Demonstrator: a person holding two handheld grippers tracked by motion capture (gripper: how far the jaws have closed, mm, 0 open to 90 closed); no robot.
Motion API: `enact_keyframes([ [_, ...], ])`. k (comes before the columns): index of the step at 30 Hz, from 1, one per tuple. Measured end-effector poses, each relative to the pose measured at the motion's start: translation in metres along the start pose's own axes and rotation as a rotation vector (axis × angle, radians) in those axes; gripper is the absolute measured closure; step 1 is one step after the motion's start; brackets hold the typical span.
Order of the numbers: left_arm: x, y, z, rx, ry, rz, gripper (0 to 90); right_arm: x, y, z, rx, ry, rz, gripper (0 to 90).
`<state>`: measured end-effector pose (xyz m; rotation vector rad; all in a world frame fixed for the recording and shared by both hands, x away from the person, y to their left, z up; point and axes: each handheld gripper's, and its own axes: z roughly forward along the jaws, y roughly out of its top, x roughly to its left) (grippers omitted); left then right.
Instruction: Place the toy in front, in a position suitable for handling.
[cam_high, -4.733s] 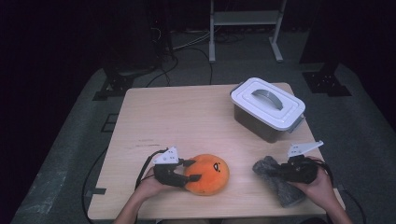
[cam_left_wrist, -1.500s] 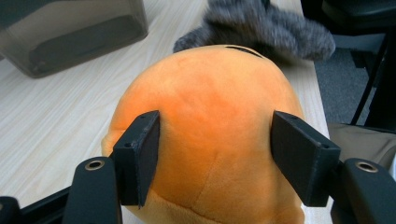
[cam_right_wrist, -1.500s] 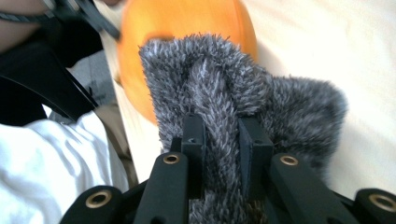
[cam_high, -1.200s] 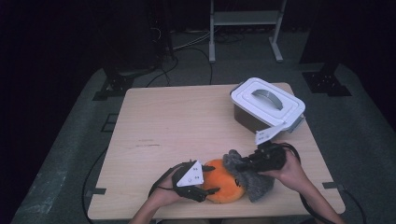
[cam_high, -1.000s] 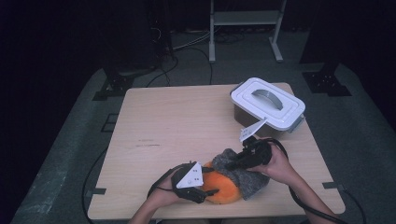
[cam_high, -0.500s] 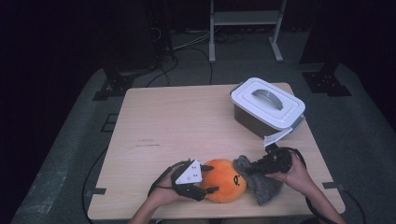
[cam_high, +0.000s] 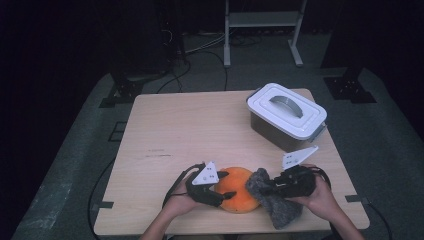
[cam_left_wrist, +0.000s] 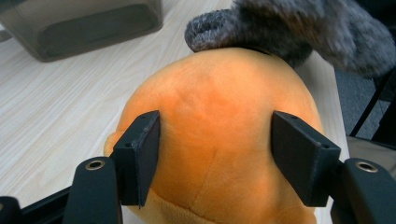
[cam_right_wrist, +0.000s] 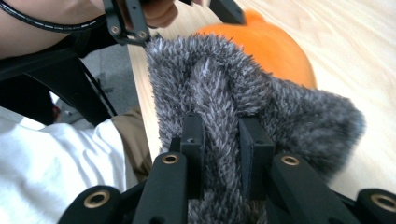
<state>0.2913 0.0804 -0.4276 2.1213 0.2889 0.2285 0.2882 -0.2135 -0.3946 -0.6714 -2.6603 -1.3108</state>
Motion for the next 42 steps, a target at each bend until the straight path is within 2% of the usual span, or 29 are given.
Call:
enact_keyframes([
  [2,0.002,0.000,-0.001,-0.004,-0.006,-0.016,32.1,-0.001,0.003,0.009,0.015,-0.030,-0.017,73.8],
  [5,0.006,0.001,-0.007,-0.020,-0.025,-0.024,26.1,-0.009,0.000,0.018,0.009,-0.025,-0.001,74.1],
  [10,0.009,0.004,-0.016,-0.029,-0.057,0.002,18.2,-0.019,-0.009,0.013,-0.021,-0.024,0.037,73.9],
  [12,0.008,0.004,-0.014,-0.024,-0.070,0.007,18.7,-0.022,-0.014,0.010,-0.030,-0.026,0.048,73.8],
  [14,0.007,0.002,-0.011,-0.022,-0.085,0.011,23.4,-0.025,-0.017,0.009,-0.034,-0.031,0.061,73.8],
  [17,0.006,0.003,-0.009,-0.032,-0.075,0.000,29.3,-0.028,-0.021,0.007,-0.027,-0.055,0.061,73.7],
  [22,0.006,0.004,-0.006,-0.042,-0.057,-0.020,32.4,-0.021,-0.020,-0.003,-0.052,-0.097,0.037,74.3],
  [24,0.006,0.007,-0.005,-0.041,-0.051,-0.031,32.4,-0.015,-0.015,-0.005,-0.071,-0.092,0.016,74.3],
  [27,0.005,0.009,-0.002,-0.035,-0.043,-0.029,32.5,-0.001,-0.001,-0.002,-0.083,-0.085,-0.035,74.3],
  [30,0.004,0.009,-0.001,-0.024,-0.033,-0.025,32.6,0.009,0.009,0.008,-0.055,-0.091,-0.084,74.0],
  [32,0.005,0.008,-0.002,-0.021,-0.033,-0.031,32.7,0.008,0.009,0.012,-0.041,-0.091,-0.087,73.9],
  [36,0.006,0.006,-0.002,-0.027,-0.044,-0.031,32.0,0.002,0.001,0.013,-0.047,-0.082,-0.060,74.1],
  [42,0.005,0.009,-0.005,-0.048,-0.098,-0.009,21.6,-0.006,-0.015,0.006,-0.054,-0.081,-0.017,74.1],
])
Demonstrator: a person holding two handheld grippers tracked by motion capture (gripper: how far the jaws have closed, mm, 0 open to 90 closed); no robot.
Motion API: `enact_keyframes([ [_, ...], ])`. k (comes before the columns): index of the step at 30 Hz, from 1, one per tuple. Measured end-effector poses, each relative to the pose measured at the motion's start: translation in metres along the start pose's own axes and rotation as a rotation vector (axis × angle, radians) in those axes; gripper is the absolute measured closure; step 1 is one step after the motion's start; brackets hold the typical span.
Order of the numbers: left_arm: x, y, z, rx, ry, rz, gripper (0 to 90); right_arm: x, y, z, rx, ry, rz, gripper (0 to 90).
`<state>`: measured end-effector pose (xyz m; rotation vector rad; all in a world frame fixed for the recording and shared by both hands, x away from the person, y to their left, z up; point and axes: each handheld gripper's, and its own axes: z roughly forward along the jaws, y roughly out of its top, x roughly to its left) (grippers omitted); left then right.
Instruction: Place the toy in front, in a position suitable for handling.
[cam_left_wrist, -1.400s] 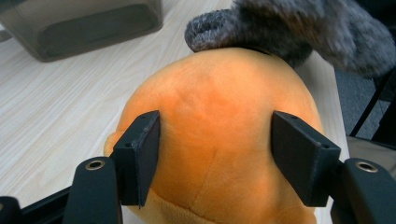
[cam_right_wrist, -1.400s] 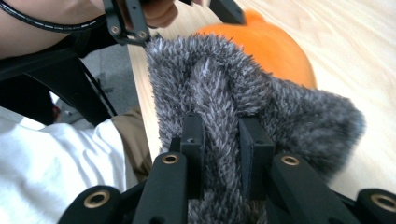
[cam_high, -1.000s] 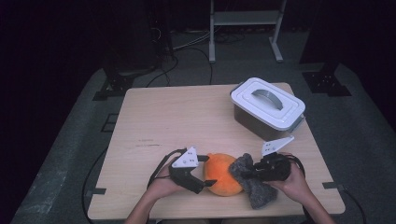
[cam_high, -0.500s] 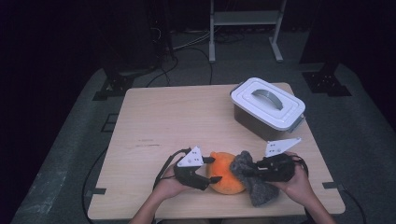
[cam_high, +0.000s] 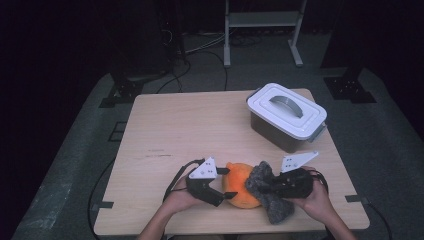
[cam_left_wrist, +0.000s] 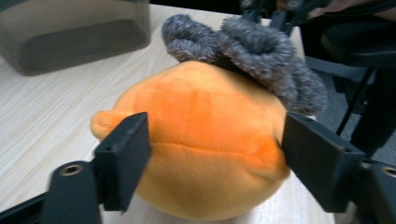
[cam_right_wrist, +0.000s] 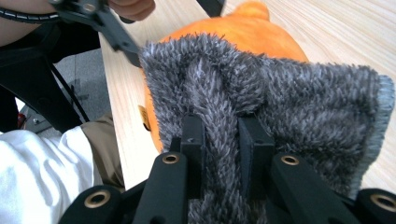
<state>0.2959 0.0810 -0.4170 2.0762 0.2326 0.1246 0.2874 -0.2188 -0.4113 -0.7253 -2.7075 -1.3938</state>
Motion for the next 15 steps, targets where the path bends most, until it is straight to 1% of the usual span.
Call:
enact_keyframes([
  [2,-0.001,0.000,0.001,-0.001,-0.010,0.010,21.1,-0.002,-0.003,-0.002,0.000,-0.005,0.008,74.0],
  [3,-0.001,0.000,0.001,0.000,-0.007,0.012,22.1,-0.003,-0.004,-0.003,-0.002,-0.009,0.008,74.0],
  [6,-0.002,-0.002,0.002,0.003,0.004,0.017,30.9,-0.005,-0.009,-0.006,0.007,-0.023,0.021,73.9],
  [9,-0.001,-0.002,0.002,0.002,0.010,0.016,34.1,-0.004,-0.010,-0.009,0.006,-0.037,0.028,73.9],
  [10,-0.001,-0.001,0.002,-0.001,0.013,0.005,34.0,-0.002,-0.009,-0.010,0.003,-0.036,0.025,73.9],
  [11,0.000,-0.001,0.002,-0.003,0.016,0.000,34.0,0.003,-0.006,-0.012,-0.004,-0.041,0.012,74.0],
  [12,0.000,0.000,0.003,-0.006,0.018,-0.004,34.0,0.007,-0.002,-0.014,-0.016,-0.035,0.002,74.0],
  [15,0.000,0.001,0.004,-0.010,0.023,-0.015,33.7,0.020,0.012,-0.013,-0.043,-0.017,-0.047,74.0],
])
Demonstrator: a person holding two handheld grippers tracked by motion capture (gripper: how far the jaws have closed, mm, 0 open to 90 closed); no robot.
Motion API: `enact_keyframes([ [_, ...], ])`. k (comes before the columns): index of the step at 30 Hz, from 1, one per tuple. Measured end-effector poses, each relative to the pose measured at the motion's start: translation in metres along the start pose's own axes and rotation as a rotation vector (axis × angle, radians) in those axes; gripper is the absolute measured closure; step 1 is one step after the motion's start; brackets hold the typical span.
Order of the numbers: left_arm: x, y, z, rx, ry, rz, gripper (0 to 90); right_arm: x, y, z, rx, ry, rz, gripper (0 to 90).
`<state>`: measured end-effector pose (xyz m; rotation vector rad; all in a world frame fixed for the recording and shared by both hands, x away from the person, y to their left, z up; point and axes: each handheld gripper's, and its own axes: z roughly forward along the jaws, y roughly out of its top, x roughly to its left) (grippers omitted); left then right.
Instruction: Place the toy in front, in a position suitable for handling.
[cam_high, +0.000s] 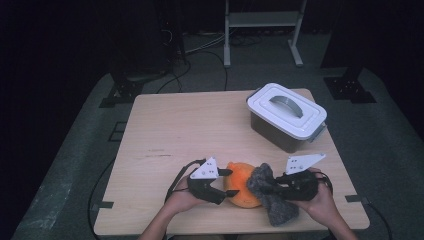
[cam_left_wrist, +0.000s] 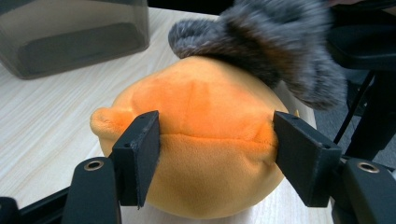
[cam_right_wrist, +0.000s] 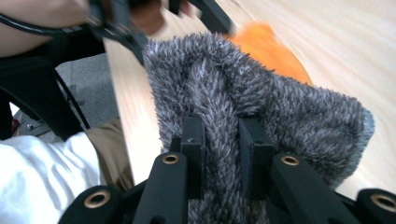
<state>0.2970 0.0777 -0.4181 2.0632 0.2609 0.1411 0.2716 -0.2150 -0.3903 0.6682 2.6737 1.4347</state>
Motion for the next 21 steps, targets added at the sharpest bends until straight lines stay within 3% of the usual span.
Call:
enact_keyframes([
  [4,0.001,0.000,0.000,0.000,0.009,-0.015,33.8,0.008,0.010,0.011,0.000,0.021,-0.026,74.0],
  [9,0.003,-0.004,0.000,-0.001,0.005,-0.029,33.7,0.005,-0.001,0.022,0.026,0.039,-0.006,73.9],
  [21,0.003,-0.005,-0.001,-0.001,-0.005,-0.026,33.1,-0.007,-0.034,0.001,0.078,0.012,0.081,73.7],
])
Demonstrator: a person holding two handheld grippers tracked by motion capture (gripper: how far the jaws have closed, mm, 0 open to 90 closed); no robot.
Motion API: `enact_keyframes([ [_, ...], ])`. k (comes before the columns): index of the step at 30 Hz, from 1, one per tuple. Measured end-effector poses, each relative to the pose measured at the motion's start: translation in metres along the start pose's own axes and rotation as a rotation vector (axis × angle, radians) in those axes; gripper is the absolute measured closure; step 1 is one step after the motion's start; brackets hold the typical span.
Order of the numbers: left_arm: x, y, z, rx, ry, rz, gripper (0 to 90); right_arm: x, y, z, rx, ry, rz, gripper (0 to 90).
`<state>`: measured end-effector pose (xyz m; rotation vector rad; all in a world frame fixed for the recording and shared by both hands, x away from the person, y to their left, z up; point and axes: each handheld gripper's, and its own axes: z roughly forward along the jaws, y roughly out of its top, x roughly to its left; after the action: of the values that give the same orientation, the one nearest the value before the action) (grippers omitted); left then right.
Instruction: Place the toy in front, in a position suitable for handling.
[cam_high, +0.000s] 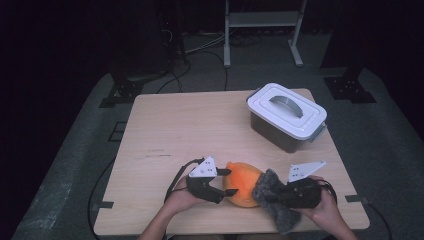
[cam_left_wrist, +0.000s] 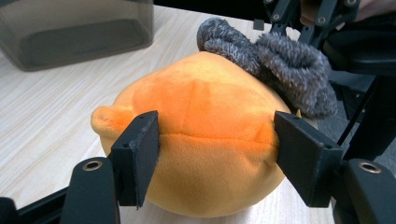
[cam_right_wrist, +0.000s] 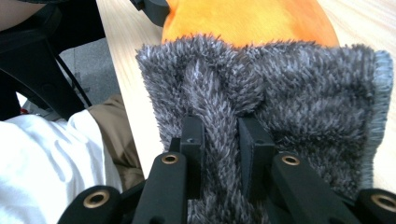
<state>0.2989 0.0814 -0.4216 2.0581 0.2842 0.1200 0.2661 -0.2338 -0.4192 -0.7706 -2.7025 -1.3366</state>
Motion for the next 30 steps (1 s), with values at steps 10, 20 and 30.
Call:
enact_keyframes([
  [10,-0.004,0.000,0.001,-0.005,-0.001,0.032,32.6,0.011,0.069,0.005,-0.011,0.000,-0.107,73.7],
  [20,-0.004,-0.002,0.002,0.004,-0.002,0.043,32.0,0.013,0.081,0.034,0.058,0.018,-0.108,73.9],
  [30,-0.005,-0.003,0.001,0.004,-0.006,0.055,31.6,0.004,0.042,0.015,0.058,0.005,-0.055,74.0],
])
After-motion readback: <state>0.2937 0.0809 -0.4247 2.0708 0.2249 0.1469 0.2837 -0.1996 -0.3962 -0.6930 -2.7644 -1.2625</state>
